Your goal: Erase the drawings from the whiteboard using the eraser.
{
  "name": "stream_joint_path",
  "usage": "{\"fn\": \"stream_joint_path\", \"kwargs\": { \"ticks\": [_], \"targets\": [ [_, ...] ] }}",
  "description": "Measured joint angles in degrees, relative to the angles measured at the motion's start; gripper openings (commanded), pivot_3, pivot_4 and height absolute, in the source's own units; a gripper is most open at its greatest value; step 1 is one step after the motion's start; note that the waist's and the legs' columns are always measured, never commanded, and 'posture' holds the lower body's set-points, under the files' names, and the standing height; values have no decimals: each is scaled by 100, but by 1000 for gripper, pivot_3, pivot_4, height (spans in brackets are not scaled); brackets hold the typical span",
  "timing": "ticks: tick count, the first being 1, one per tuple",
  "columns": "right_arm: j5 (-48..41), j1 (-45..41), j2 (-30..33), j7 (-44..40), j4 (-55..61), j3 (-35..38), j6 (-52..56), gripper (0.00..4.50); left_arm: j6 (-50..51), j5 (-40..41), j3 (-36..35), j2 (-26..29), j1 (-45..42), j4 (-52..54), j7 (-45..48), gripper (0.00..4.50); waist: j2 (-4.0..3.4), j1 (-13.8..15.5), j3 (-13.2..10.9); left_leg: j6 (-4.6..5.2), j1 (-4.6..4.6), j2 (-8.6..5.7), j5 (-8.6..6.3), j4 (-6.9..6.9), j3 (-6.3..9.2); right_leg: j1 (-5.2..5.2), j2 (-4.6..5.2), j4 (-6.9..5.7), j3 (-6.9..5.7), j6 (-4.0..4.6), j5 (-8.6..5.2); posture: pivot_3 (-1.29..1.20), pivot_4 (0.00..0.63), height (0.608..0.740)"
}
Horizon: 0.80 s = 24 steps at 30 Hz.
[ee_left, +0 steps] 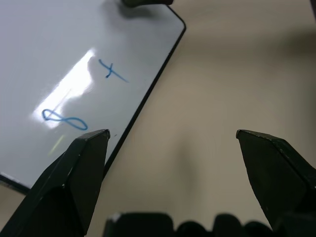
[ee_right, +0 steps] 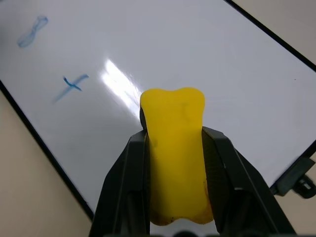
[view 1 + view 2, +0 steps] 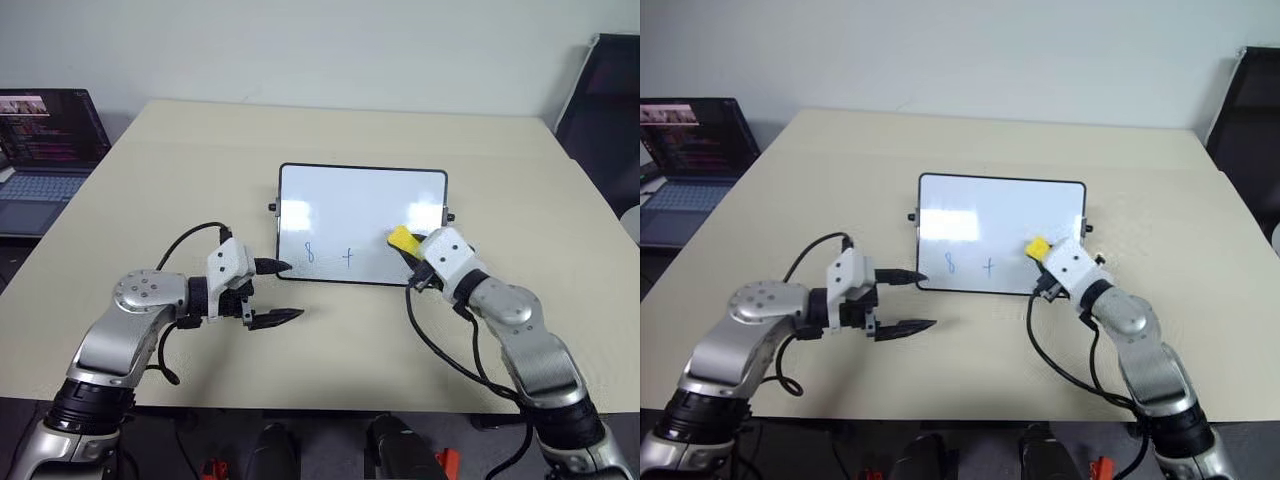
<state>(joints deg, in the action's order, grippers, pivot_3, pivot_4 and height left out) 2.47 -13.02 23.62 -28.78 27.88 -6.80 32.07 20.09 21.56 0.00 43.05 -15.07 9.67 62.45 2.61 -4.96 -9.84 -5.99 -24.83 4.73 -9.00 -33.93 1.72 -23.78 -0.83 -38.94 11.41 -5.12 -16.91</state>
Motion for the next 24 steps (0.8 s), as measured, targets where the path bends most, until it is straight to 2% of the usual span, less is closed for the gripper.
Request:
{"fn": "stream_joint_path", "kwargs": {
  "ticks": [5,12,19,24],
  "targets": [
    [-1043,638,58,-429,787,629,640,1119,398,320,-437,-57,514,428,-444,4500,-1,-11,-1,-4,0,1,-4,0,3,1,0,-1,-2,-1,-8,0,150,740],
    [-1759,911,58,-560,1072,764,809,1119,596,486,-814,-71,1079,728,-870,4500,1,-22,0,-2,6,-1,-2,-18,4,6,2,-2,0,6,0,0,150,740],
    [-1684,944,322,-745,777,133,403,1119,829,561,-997,-75,1355,1150,-1354,4500,3,-20,-1,-2,5,-2,-2,-11,2,3,5,2,-1,6,-1,0,150,740],
    [-1452,750,482,-761,416,-61,-72,1118,864,574,-1127,-75,1601,1461,-1528,4500,3,-23,-2,-3,5,-2,-2,-8,1,2,5,3,-2,7,-1,0,150,740]
  ]
}}
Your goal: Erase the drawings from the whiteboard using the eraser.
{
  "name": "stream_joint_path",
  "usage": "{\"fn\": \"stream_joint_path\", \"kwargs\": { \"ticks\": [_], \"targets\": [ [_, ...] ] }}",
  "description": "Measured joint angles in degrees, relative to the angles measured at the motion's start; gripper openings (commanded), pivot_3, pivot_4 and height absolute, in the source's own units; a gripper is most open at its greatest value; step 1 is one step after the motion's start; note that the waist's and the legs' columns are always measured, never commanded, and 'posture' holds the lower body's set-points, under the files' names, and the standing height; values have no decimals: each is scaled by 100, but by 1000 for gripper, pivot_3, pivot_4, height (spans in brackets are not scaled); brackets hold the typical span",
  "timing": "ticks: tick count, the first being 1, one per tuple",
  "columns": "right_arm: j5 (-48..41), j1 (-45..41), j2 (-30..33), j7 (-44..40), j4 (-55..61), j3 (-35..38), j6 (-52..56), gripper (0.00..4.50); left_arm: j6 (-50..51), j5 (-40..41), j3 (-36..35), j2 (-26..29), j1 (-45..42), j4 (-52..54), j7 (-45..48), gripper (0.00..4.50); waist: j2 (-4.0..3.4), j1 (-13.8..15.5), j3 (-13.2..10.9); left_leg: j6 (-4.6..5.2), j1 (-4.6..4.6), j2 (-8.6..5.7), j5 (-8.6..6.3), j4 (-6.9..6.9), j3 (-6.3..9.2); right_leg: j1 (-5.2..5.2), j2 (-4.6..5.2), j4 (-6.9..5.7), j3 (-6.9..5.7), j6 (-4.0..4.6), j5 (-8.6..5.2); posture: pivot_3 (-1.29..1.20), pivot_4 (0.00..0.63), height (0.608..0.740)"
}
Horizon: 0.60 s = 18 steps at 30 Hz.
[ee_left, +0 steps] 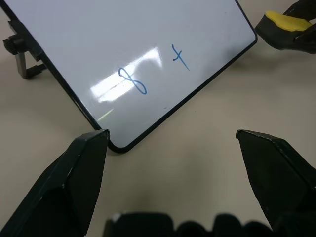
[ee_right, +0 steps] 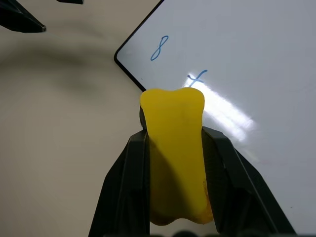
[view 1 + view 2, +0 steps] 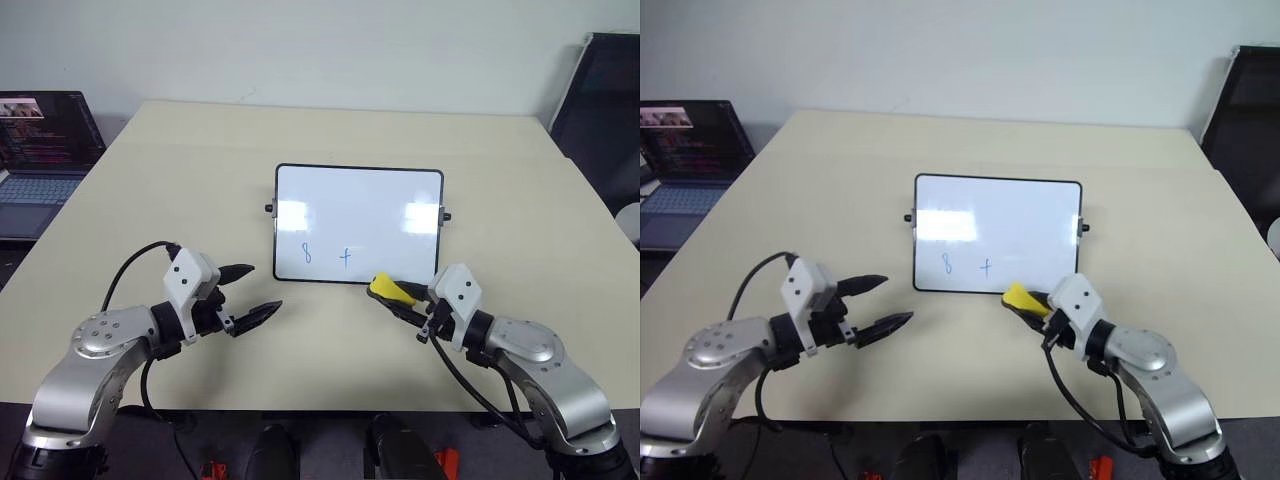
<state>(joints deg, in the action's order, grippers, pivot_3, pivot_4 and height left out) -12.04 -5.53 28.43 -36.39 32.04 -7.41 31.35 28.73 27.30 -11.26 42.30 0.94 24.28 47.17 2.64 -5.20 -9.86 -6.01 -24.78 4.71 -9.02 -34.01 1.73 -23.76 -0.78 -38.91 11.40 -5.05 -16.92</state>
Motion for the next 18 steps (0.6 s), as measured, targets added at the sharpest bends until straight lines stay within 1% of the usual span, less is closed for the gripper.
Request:
{"fn": "stream_joint_path", "kwargs": {
  "ticks": [4,11,18],
  "targets": [
    [-2,-55,5,-76,-102,-67,-201,1117,5,1,-2,0,65,77,-42,4500,1,4,0,0,0,0,0,-1,2,1,0,0,-1,0,0,0,150,740],
    [-4,-69,40,-101,-103,-67,-230,1116,-9,-5,-9,7,59,94,-22,4500,1,6,0,0,0,0,0,-1,2,0,0,1,-1,0,0,0,150,740],
    [133,-66,184,-96,-99,-196,-277,1111,-95,-46,89,31,-176,-74,196,4500,1,6,0,0,0,0,0,-1,2,0,0,1,-2,0,0,0,150,740]
  ]
}}
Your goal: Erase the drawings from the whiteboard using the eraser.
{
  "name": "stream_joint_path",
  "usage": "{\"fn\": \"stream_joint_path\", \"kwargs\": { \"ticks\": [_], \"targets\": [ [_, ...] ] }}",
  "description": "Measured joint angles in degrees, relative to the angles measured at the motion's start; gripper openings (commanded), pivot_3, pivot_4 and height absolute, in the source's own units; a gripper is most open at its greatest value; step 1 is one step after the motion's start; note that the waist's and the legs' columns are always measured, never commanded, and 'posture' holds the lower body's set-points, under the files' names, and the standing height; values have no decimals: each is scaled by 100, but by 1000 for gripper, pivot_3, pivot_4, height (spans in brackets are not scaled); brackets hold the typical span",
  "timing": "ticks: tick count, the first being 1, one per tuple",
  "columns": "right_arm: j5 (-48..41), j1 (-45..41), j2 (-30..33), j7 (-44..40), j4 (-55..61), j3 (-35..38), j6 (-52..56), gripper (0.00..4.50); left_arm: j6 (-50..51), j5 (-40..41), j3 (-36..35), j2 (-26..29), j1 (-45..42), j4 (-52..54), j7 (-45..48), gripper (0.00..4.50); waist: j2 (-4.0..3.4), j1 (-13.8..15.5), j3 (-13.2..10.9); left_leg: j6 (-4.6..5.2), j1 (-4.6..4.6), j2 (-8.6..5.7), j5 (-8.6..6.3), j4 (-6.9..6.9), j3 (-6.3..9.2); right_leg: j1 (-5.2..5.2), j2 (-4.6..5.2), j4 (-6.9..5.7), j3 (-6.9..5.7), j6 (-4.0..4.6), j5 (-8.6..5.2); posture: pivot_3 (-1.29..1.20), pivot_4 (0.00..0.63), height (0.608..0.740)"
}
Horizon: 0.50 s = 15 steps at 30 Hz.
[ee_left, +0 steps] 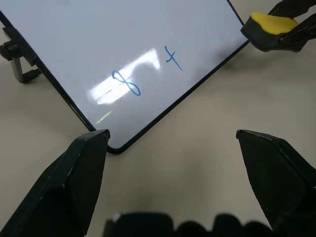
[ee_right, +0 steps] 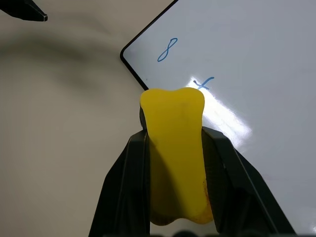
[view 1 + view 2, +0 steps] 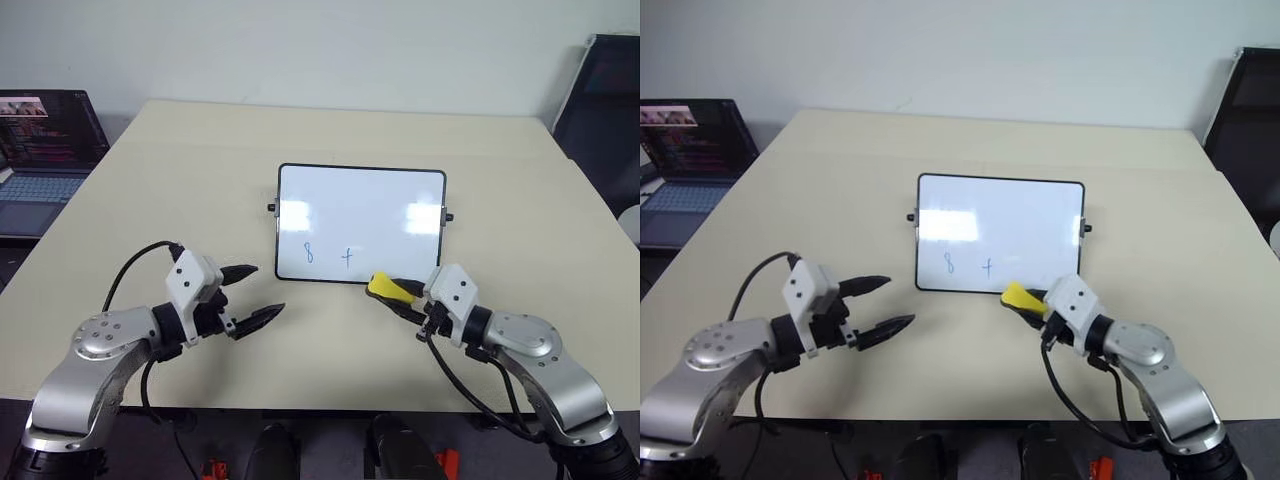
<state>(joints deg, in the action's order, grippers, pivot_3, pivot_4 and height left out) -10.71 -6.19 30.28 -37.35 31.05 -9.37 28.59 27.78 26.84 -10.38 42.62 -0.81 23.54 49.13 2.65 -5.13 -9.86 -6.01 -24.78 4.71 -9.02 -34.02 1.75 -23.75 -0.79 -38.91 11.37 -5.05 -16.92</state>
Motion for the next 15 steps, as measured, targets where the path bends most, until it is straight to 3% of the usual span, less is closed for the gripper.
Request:
{"fn": "stream_joint_path", "kwargs": {
  "ticks": [6,15],
  "targets": [
    [252,-290,-52,182,-3,-124,-22,1111,-168,-96,163,-1,-272,-342,173,4500,-1,-5,0,0,0,0,0,0,-1,-1,0,-1,1,0,0,0,150,740],
    [1683,-1962,-523,663,-1349,-1206,-387,1111,-512,-326,425,39,-441,-856,514,4500,-1,-58,0,0,-4,1,0,5,-1,-3,-1,-2,-3,3,3,0,150,740]
  ]
}}
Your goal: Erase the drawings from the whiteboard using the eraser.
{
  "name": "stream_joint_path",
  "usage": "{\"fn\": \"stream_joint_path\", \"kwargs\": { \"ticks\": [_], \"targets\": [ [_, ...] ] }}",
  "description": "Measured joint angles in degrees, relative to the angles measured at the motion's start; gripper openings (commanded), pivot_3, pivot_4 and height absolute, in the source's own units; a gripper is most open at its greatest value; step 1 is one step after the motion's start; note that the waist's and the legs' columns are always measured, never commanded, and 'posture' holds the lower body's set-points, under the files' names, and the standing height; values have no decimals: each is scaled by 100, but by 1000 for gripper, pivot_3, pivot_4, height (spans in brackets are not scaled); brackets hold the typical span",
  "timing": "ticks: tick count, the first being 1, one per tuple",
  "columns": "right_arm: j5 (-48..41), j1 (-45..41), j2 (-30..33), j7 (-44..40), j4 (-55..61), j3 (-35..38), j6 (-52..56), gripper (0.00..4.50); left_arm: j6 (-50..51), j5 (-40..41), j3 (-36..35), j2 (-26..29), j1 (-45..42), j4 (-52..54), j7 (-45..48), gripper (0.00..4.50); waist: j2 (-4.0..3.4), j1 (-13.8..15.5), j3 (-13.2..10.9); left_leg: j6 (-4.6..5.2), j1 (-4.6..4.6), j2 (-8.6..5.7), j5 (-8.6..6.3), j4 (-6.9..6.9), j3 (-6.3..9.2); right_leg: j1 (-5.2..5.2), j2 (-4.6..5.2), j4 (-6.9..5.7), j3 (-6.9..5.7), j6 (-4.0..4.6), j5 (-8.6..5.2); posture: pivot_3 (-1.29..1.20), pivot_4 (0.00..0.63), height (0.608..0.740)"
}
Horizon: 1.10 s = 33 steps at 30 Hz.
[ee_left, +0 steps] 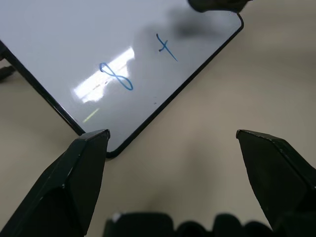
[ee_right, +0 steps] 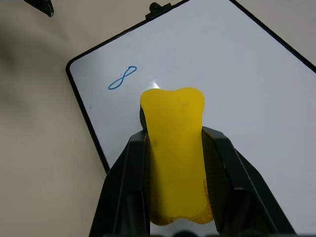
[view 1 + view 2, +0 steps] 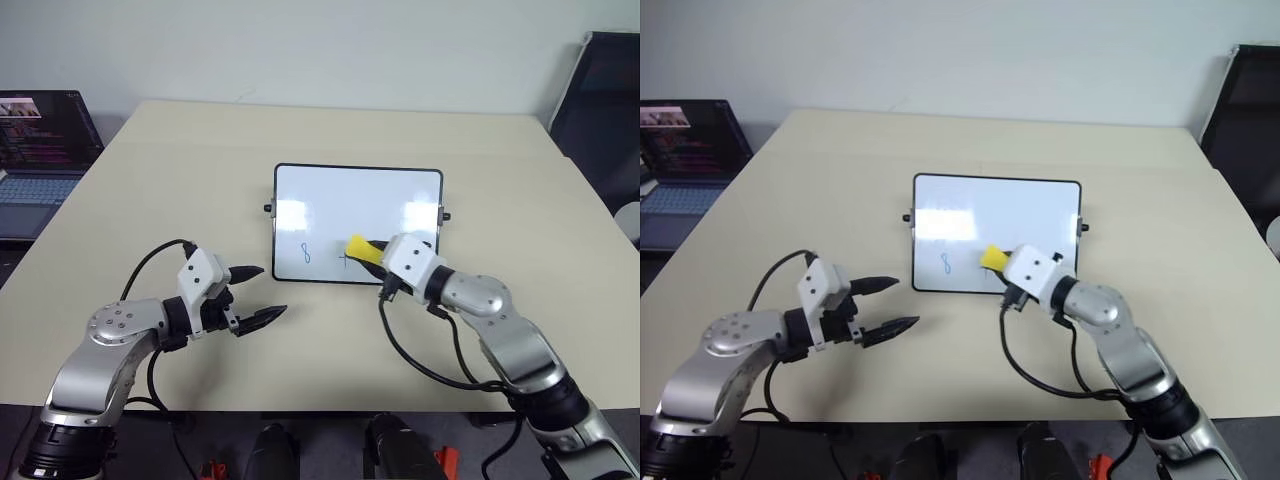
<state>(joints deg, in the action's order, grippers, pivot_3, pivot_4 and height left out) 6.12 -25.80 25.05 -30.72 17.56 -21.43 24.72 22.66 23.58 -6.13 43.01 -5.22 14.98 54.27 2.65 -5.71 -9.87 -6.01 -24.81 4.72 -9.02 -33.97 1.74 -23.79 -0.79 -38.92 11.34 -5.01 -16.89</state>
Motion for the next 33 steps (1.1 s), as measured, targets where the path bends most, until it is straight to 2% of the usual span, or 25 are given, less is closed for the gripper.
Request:
{"fn": "stream_joint_path", "kwargs": {
  "ticks": [3,7,14,17,24,33],
  "targets": [
    [447,-468,-158,130,-503,-255,-49,1111,-86,-15,59,-1,-66,-4,63,4500,-1,1,0,0,-1,0,0,1,1,-1,0,0,-2,2,1,0,150,740],
    [911,-656,-178,186,-942,-496,-75,1111,-138,-32,153,-10,-115,-42,135,4500,0,25,0,0,-1,0,0,1,1,1,0,0,-3,2,1,0,150,740],
    [1313,-573,258,-603,-819,-1067,-236,1111,-211,-80,194,-43,-189,-176,149,4500,0,29,1,1,4,1,1,-7,2,5,0,-5,-3,-1,0,0,150,740],
    [1478,-568,278,-631,-844,-1094,-316,1111,-236,-94,205,-50,-197,-217,158,4500,1,29,1,2,6,1,2,-12,2,8,-1,-7,-3,-1,4,0,150,740],
    [1866,-919,-25,87,-1202,-718,-343,1111,-329,-102,246,-61,-241,-269,241,4500,2,41,1,6,6,0,6,-23,2,11,0,-6,-2,-6,14,0,150,740],
    [1865,-537,347,-1006,-797,-994,-380,1109,-336,-102,247,-71,-223,-281,262,4500,2,57,2,6,12,1,7,-23,2,14,0,-7,-2,-4,12,0,150,740]
  ]
}}
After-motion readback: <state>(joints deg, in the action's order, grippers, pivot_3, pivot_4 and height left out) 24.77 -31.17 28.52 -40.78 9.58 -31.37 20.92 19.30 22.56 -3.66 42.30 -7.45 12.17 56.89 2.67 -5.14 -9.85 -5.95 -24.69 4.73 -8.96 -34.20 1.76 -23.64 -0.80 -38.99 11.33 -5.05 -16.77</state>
